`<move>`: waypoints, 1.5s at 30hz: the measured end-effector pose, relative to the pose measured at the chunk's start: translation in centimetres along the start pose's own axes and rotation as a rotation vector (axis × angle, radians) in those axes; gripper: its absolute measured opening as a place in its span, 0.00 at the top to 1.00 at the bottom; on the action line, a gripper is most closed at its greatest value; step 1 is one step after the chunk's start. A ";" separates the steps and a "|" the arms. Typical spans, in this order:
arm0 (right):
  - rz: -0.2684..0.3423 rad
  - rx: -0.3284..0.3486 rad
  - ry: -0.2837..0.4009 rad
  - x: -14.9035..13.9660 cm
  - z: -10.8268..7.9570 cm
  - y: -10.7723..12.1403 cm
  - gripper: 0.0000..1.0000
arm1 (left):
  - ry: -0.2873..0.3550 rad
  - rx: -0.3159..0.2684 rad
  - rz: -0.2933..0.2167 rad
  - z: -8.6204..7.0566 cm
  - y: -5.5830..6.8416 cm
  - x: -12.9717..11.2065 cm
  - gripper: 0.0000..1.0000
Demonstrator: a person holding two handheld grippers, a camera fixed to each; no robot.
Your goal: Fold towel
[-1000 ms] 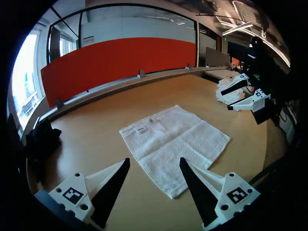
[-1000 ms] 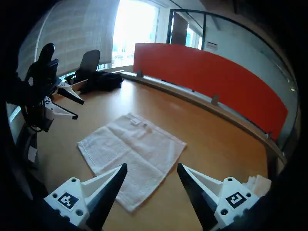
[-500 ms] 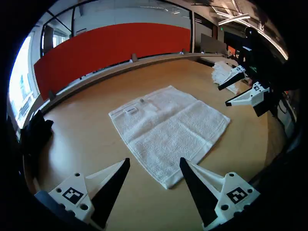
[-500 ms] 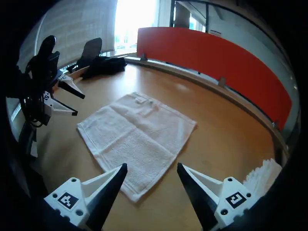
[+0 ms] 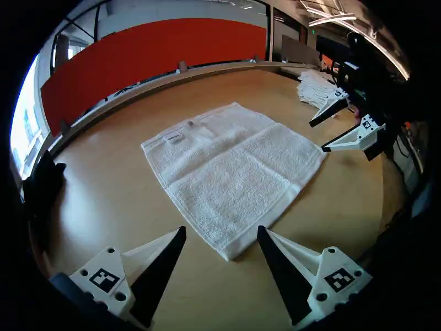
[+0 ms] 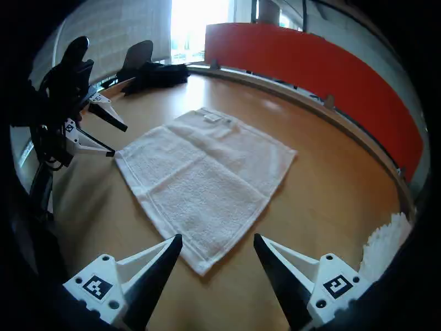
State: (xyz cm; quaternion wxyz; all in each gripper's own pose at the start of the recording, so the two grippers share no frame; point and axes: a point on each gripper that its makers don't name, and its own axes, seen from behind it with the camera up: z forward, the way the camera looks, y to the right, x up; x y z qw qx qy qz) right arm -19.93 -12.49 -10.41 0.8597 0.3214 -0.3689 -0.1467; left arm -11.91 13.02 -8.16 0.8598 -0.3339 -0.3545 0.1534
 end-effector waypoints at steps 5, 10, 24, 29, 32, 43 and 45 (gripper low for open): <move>-0.004 0.005 -0.020 -1.1 0.1 0.0 0.00 | -0.027 -0.005 0.003 0.4 0.2 -0.9 0.04; -0.013 0.011 -0.034 -1.7 0.3 -0.1 0.00 | -0.050 -0.006 0.004 0.7 0.5 -1.7 0.04; -0.047 0.032 -0.057 -2.7 0.7 -0.3 0.01 | -0.082 -0.022 0.000 1.3 1.1 -2.6 0.04; -0.038 0.045 -0.056 -2.8 0.9 -0.5 0.06 | -0.084 -0.025 0.003 1.3 1.2 -2.7 0.04; -0.028 0.057 -0.057 -3.0 1.0 -0.7 0.11 | -0.084 -0.026 0.005 1.3 1.2 -2.8 0.04; -0.025 0.075 -0.055 -3.0 1.1 -1.2 0.25 | -0.101 -0.015 -0.006 1.3 1.3 -2.7 0.07; -0.026 0.078 -0.055 -3.0 1.1 -1.3 0.28 | -0.103 -0.013 -0.009 1.3 1.3 -2.7 0.09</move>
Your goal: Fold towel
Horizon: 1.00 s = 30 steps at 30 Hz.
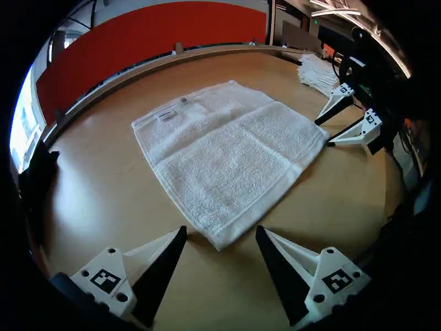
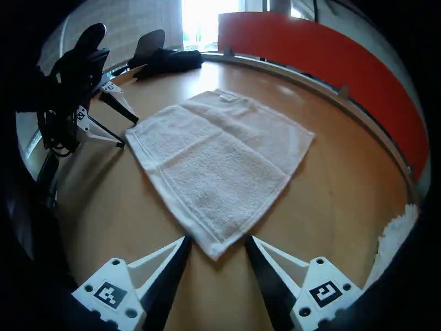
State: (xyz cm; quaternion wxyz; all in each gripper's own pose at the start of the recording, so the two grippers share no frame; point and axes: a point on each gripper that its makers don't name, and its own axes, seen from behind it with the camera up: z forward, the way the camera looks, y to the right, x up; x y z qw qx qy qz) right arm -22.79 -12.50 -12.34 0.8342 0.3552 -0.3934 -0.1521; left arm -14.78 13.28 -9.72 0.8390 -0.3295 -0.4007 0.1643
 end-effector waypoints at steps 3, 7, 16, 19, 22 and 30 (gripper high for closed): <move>0.002 0.001 0.001 0.0 -0.1 0.0 0.30 | -0.001 0.001 -0.002 0.0 0.2 0.1 0.16; 0.002 0.002 0.002 0.0 -0.2 0.0 0.34 | -0.002 0.005 -0.009 -0.1 0.4 0.1 0.22; 0.001 0.004 0.002 0.1 -0.1 -0.1 0.49 | -0.015 0.026 -0.041 -0.1 0.0 0.2 0.44; 0.004 0.003 0.002 0.1 0.0 0.0 0.55 | -0.019 0.030 -0.046 -0.2 -0.1 0.2 0.46; 0.006 0.001 0.002 0.2 0.0 0.0 0.61 | -0.022 0.031 -0.045 -0.2 -0.1 0.2 0.48; 0.008 -0.002 0.001 0.3 0.0 -0.1 0.69 | -0.025 0.038 -0.052 -0.2 0.0 0.2 0.72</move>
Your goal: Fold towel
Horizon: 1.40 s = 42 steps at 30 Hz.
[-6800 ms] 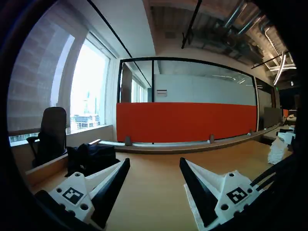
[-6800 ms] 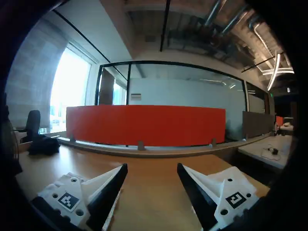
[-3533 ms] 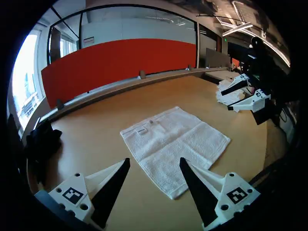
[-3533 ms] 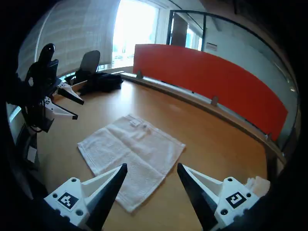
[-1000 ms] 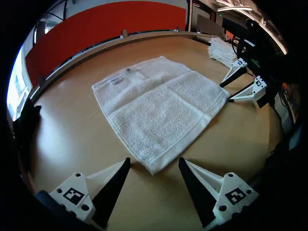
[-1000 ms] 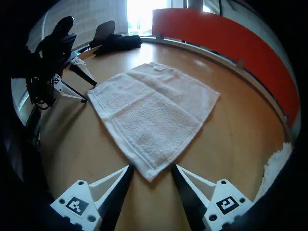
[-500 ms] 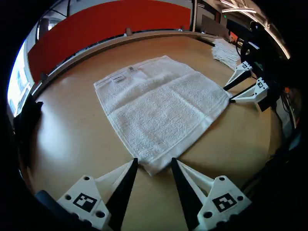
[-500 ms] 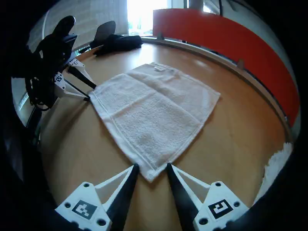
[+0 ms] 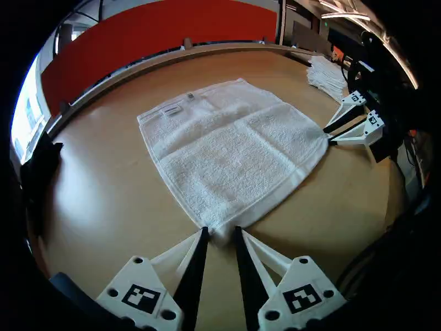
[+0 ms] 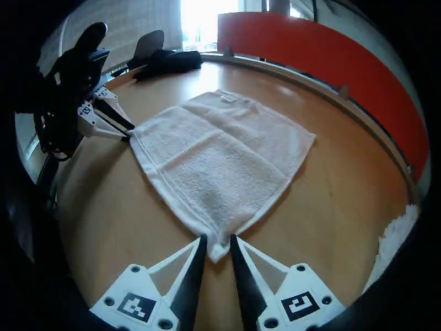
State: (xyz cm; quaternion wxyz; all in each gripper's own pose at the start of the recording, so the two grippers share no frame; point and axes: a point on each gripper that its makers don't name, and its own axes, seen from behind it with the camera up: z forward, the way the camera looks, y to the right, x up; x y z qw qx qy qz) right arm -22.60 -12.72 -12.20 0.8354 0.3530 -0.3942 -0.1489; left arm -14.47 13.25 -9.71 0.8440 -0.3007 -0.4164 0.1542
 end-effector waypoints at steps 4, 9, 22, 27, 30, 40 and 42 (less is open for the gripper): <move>0.010 0.001 0.000 0.1 0.0 -0.1 0.75 | -0.004 0.011 -0.014 0.0 -0.1 0.0 0.82; 0.029 0.009 -0.002 0.3 0.0 -0.3 0.80 | -0.004 0.014 -0.028 0.0 -0.1 0.0 0.83; 0.000 0.010 -0.029 0.6 0.1 -0.1 0.85 | 0.000 0.024 -0.028 0.0 -0.2 0.0 0.84; -0.015 0.008 -0.030 0.9 0.1 -0.1 0.87 | -0.008 0.021 -0.043 0.0 -0.2 0.0 0.84; -0.020 0.010 -0.031 1.0 -0.1 -0.1 0.88 | -0.013 0.020 -0.047 0.1 -0.1 0.0 0.85; -0.060 0.031 -0.057 0.5 -0.7 -0.4 0.88 | -0.012 0.022 -0.045 0.1 0.0 0.0 0.86; -0.081 0.032 -0.063 0.5 -0.8 -0.4 0.89 | -0.012 0.023 -0.043 0.1 0.1 0.0 0.86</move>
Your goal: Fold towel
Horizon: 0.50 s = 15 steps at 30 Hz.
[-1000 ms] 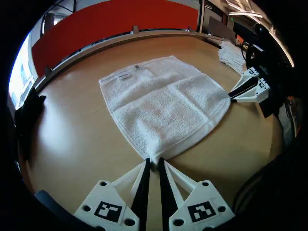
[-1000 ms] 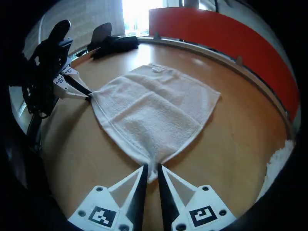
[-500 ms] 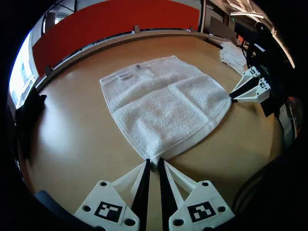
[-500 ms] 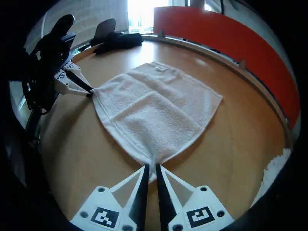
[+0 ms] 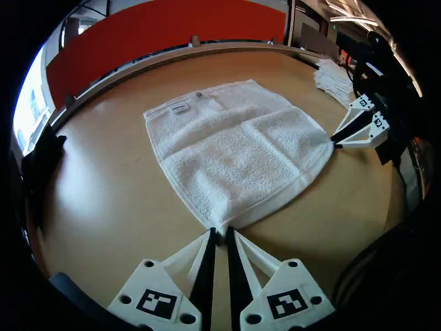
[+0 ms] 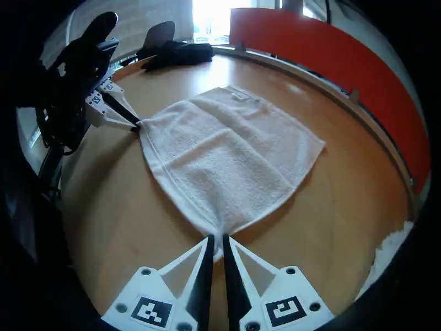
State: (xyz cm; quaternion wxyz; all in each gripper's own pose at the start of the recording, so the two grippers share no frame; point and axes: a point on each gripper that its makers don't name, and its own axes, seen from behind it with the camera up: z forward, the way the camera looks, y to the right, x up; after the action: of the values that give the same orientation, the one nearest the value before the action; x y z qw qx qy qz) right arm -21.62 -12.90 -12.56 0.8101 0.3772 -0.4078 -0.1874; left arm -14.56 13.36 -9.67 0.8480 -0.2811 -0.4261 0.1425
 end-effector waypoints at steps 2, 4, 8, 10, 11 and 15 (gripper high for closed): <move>-0.024 -0.005 -0.003 0.0 0.0 0.0 0.89 | 0.001 0.001 0.000 0.0 0.0 0.0 0.86; -0.026 -0.024 0.003 0.4 0.0 0.3 0.89 | 0.001 0.001 -0.003 0.0 0.1 0.0 0.86; -0.023 -0.050 0.009 0.7 0.2 0.7 0.89 | 0.001 0.000 -0.007 0.0 0.2 0.0 0.86; -0.025 -0.047 0.009 0.7 0.3 0.7 0.89 | 0.000 0.001 -0.007 0.0 0.3 0.0 0.86; -0.026 -0.044 0.008 0.7 0.3 0.6 0.89 | 0.000 0.002 -0.006 0.0 0.3 0.0 0.86; -0.022 -0.032 0.006 0.6 0.2 0.6 0.89 | 0.001 -0.001 -0.015 -0.1 0.4 0.1 0.87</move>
State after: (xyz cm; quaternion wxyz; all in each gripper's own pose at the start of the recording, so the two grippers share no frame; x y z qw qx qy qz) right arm -21.45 -13.02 -11.70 0.8152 0.3693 -0.3980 -0.2017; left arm -14.38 13.73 -9.89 0.8490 -0.2786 -0.4280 0.1359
